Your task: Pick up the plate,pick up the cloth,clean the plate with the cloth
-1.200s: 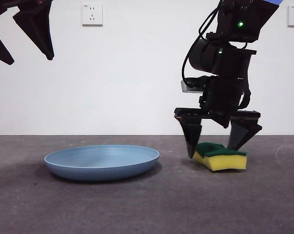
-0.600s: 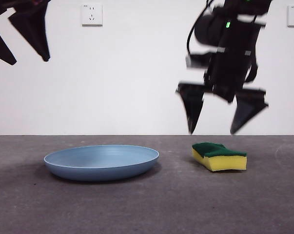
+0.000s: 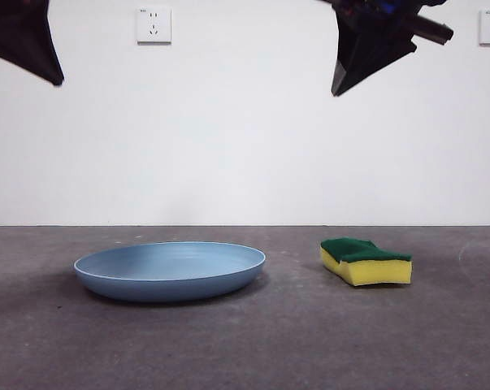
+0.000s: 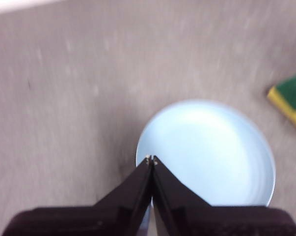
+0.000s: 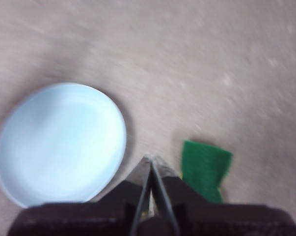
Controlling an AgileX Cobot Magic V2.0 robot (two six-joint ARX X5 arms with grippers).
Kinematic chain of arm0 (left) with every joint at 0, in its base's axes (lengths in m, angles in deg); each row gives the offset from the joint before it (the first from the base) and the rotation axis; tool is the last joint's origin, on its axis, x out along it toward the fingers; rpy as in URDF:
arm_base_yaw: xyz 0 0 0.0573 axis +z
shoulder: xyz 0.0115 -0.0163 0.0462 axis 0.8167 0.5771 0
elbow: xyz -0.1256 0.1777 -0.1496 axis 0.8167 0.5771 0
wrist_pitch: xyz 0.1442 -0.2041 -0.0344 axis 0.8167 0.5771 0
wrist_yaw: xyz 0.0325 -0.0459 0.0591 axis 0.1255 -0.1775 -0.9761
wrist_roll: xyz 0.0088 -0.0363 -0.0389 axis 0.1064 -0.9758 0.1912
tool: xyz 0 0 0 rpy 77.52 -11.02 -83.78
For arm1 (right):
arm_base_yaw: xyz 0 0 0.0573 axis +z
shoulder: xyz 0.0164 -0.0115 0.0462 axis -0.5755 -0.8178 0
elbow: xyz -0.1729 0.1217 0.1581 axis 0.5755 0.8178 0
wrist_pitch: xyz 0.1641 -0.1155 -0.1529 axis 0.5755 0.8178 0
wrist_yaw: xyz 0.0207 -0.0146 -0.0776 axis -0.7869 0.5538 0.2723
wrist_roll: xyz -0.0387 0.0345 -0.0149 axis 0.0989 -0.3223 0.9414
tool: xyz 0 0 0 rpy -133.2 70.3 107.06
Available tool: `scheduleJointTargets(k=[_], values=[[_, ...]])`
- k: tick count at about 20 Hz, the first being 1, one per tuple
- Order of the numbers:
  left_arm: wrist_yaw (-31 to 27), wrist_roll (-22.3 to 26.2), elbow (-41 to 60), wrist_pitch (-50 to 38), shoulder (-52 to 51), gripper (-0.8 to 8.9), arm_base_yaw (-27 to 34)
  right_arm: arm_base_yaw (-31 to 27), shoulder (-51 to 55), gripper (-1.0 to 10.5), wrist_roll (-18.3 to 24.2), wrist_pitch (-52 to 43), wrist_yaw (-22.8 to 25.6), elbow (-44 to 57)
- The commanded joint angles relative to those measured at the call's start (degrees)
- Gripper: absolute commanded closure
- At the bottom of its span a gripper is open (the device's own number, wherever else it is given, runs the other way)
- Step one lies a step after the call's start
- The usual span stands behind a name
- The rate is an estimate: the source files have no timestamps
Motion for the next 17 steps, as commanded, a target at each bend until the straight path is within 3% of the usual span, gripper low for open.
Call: scheduleJointTargets(k=[1, 3, 7, 11, 17], values=[[-0.04, 0.46, 5.18, -4.02, -5.29, 8.22, -0.22, 0.59, 5.03, 9.6, 0.02, -5.18, 0.37, 8.94], [-0.11, -0.22, 10.67, -7.08, -11.06, 8.22, -0.22, 0.63, 10.82, 9.6, -1.18, -10.84, 0.39, 17.31], [-0.13, -6.51, 22.93, -16.11, -23.89, 8.22, -0.24, 0.7, 23.19, 9.6, -3.19, -20.0, 2.12, 31.82], [-0.15, -7.54, 26.14, -16.26, -28.46, 8.17, -0.22, 0.24, 26.8, 9.5, -6.14, -19.74, 3.28, 33.62], [-0.15, -7.5, 26.14, -14.49, -25.59, 8.17, -0.22, 0.07, 27.34, 9.5, -6.14, -19.71, 3.26, 33.57]])
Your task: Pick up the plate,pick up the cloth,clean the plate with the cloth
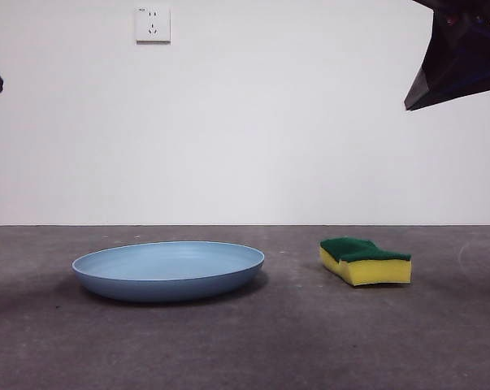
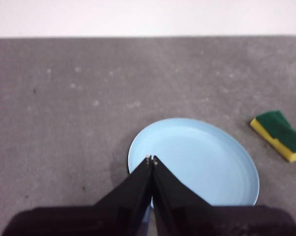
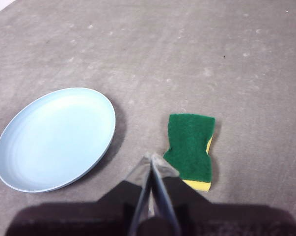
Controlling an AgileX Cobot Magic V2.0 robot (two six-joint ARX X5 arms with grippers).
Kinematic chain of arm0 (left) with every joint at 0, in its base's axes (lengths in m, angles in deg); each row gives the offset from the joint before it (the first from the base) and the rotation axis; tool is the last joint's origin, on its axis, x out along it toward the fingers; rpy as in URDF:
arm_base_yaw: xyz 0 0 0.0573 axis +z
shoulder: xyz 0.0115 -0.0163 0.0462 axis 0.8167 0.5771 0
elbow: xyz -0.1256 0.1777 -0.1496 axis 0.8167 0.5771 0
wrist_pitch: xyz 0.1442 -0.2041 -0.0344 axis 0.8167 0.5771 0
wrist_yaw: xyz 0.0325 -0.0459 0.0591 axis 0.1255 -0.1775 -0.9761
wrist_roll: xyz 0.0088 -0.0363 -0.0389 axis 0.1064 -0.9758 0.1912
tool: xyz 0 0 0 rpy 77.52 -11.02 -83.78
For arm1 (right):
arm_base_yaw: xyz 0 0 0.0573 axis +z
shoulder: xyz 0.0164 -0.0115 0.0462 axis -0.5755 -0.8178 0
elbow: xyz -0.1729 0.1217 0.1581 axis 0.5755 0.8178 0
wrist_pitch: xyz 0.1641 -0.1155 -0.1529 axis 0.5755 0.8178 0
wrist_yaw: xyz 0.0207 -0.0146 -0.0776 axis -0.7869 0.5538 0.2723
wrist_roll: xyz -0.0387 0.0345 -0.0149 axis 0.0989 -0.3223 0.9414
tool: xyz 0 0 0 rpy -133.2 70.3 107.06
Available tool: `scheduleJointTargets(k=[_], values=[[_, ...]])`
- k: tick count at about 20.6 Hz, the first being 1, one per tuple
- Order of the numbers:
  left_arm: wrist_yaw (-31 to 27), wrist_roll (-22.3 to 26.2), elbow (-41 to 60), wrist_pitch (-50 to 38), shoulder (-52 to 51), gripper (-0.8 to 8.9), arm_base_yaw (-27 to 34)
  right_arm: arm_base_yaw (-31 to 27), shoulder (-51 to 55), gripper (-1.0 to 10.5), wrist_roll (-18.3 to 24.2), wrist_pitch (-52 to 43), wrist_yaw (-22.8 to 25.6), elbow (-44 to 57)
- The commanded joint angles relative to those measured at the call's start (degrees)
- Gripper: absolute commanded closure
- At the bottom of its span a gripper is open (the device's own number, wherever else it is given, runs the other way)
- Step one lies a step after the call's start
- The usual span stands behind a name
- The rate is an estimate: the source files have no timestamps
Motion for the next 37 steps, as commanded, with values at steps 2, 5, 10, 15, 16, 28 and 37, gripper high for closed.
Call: scheduleJointTargets(k=[2, 5, 10, 15, 16, 28, 37], values=[[-0.11, -0.35, 0.37, -0.11, 0.35, 8.17, -0.2, -0.02, -0.04, 9.5, -0.72, -0.26, 0.15, 0.22], [-0.07, -0.33, 0.37, 1.44, 0.24, 8.17, -0.26, -0.02, -0.04, 9.5, -0.72, -0.26, 0.15, 0.22], [-1.53, 3.06, 1.57, 5.86, -8.66, 8.17, 2.62, -0.02, -0.02, 9.5, -0.72, -0.26, 0.15, 0.22], [-1.4, 4.35, 12.37, -0.09, -21.03, 8.17, 9.9, -0.02, -0.02, 9.5, -0.72, -0.26, 0.15, 0.22], [-1.38, 4.35, 14.64, -1.75, -23.19, 8.17, 10.88, -0.02, -0.02, 9.5, -0.72, -0.26, 0.15, 0.22], [-1.33, 4.59, 26.27, -2.86, -32.44, 8.17, 15.74, -0.02, -0.02, 9.5, -0.72, -0.26, 0.15, 0.22], [-1.51, 4.39, 26.27, -1.88, -32.44, 8.17, 15.69, -0.02, -0.02, 9.5, -0.72, -0.26, 0.15, 0.22]])
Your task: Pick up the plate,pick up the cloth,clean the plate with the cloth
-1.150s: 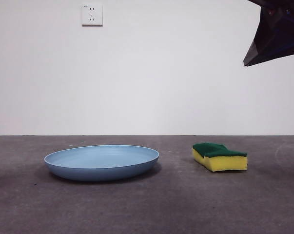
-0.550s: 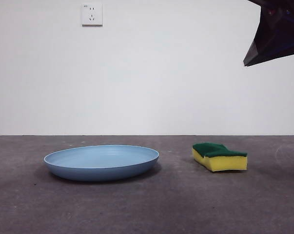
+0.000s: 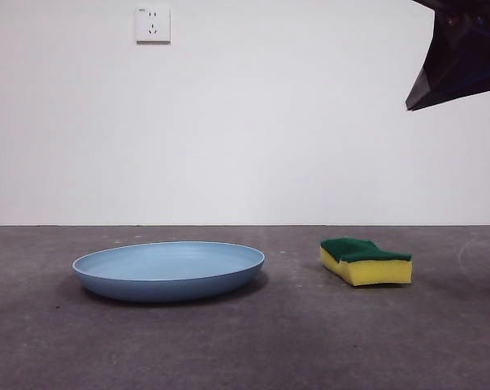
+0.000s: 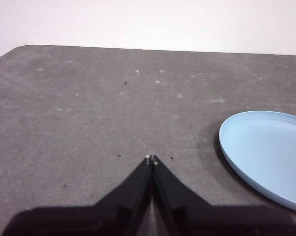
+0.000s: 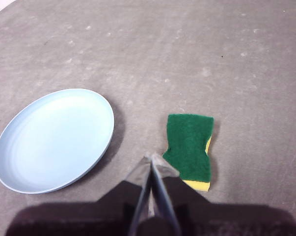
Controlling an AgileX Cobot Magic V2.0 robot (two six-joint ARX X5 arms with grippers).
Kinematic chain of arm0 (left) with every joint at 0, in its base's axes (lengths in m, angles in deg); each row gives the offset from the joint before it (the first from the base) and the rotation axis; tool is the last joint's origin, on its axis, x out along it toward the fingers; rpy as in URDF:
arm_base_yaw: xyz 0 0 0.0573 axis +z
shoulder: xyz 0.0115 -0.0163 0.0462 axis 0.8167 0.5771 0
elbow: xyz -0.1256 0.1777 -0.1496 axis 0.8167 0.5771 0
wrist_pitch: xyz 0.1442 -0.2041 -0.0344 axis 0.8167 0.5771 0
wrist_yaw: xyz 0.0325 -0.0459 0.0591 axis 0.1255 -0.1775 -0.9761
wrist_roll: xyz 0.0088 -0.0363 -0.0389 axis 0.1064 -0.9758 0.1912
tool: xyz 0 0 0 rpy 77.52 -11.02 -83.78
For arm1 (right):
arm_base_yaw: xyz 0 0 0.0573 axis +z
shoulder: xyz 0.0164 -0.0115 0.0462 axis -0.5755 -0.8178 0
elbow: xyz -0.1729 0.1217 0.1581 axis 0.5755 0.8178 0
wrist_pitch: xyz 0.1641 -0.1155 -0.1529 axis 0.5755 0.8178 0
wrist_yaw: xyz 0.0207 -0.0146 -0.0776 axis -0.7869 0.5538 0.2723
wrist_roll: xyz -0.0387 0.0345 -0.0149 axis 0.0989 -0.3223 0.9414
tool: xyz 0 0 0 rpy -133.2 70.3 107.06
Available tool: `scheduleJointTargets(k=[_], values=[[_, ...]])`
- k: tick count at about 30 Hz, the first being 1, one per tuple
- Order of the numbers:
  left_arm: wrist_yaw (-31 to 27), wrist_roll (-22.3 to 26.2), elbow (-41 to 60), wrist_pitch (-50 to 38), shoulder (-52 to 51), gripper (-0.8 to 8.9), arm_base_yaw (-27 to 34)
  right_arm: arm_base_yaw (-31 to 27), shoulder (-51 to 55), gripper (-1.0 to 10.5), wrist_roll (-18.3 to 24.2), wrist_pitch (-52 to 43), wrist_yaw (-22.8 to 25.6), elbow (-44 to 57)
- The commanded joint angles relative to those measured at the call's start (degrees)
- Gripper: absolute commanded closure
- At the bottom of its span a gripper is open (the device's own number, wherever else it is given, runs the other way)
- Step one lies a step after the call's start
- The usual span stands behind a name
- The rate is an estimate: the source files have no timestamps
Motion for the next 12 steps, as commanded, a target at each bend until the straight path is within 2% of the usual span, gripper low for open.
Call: scheduleJointTargets(k=[1, 12], values=[[-0.22, 0.39, 0.76, -0.2, -0.15, 8.17, 0.15, 0.02, -0.02, 9.5, -0.48, -0.28, 0.15, 0.22], [-0.24, 0.39, 0.76, -0.2, -0.15, 8.17, 0.15, 0.02, 0.85, 9.5, -0.02, 0.31, 0.13, 0.22]])
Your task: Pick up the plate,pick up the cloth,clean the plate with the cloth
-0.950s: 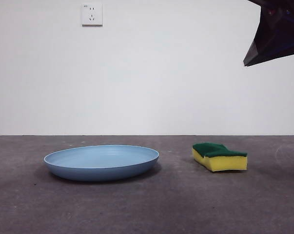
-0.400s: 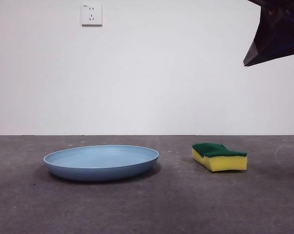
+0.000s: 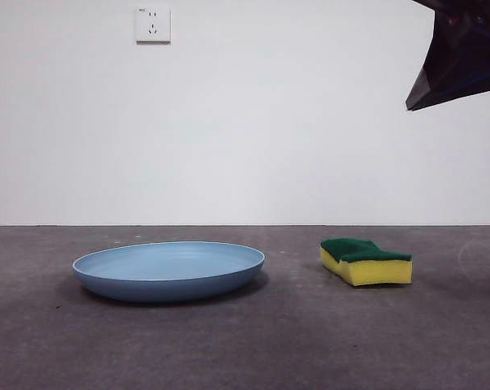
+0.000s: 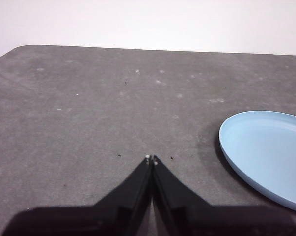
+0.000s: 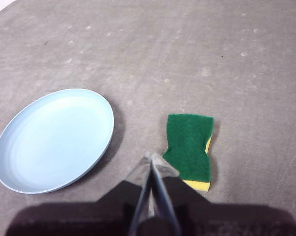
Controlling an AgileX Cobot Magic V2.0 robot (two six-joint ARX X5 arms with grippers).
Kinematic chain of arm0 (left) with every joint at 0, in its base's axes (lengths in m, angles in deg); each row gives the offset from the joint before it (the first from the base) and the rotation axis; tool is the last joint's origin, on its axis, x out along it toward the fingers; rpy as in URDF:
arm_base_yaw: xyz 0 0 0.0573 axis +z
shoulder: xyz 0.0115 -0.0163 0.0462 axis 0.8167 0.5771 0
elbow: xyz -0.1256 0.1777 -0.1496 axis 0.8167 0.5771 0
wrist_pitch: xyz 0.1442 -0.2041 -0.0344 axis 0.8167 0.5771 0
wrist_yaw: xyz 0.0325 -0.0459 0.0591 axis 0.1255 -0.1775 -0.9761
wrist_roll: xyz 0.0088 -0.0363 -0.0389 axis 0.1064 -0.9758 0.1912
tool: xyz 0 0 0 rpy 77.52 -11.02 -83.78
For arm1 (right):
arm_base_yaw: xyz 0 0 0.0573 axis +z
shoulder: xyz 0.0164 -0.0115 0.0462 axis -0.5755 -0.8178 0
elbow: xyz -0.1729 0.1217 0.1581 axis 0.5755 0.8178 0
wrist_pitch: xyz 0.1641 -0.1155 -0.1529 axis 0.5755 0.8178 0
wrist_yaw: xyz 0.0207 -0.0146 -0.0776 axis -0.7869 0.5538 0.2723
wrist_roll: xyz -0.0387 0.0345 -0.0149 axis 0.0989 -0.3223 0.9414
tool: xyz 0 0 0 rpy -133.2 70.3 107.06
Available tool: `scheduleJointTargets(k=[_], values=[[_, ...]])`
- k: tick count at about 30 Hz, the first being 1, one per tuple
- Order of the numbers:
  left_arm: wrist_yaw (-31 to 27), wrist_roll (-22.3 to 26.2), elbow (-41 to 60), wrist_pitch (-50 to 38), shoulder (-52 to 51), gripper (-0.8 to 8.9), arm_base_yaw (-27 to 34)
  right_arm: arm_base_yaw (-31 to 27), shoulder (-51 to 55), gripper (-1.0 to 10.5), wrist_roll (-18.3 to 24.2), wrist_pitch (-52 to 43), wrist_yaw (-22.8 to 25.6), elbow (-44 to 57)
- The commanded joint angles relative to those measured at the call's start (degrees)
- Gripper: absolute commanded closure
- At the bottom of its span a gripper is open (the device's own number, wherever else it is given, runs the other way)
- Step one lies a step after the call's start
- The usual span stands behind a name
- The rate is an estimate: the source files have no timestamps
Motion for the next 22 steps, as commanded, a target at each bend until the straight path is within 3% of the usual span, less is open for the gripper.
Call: scheduleJointTargets(k=[1, 3, 6, 12, 22], values=[[-0.24, 0.39, 0.79, -0.22, -0.15, 8.17, 0.15, -0.24, 2.21, 9.5, 0.13, 0.81, 0.74, 0.22], [-0.24, 0.42, 0.76, -0.22, -0.13, 8.17, 0.15, -2.03, 5.33, 9.5, 1.25, 1.33, 1.88, 0.31], [-0.24, 0.39, 0.76, -0.22, -0.15, 8.17, 0.15, -7.98, 12.46, 9.5, 6.19, 1.31, 1.64, 2.95], [-0.24, 0.39, 0.76, -0.22, -0.15, 8.17, 0.15, -20.28, 31.06, 9.5, 6.1, 0.87, 1.22, 15.58], [-0.24, 0.39, 0.76, -0.22, -0.15, 8.17, 0.15, -23.17, 47.87, 9.5, 5.4, 0.72, 1.22, 30.08]])
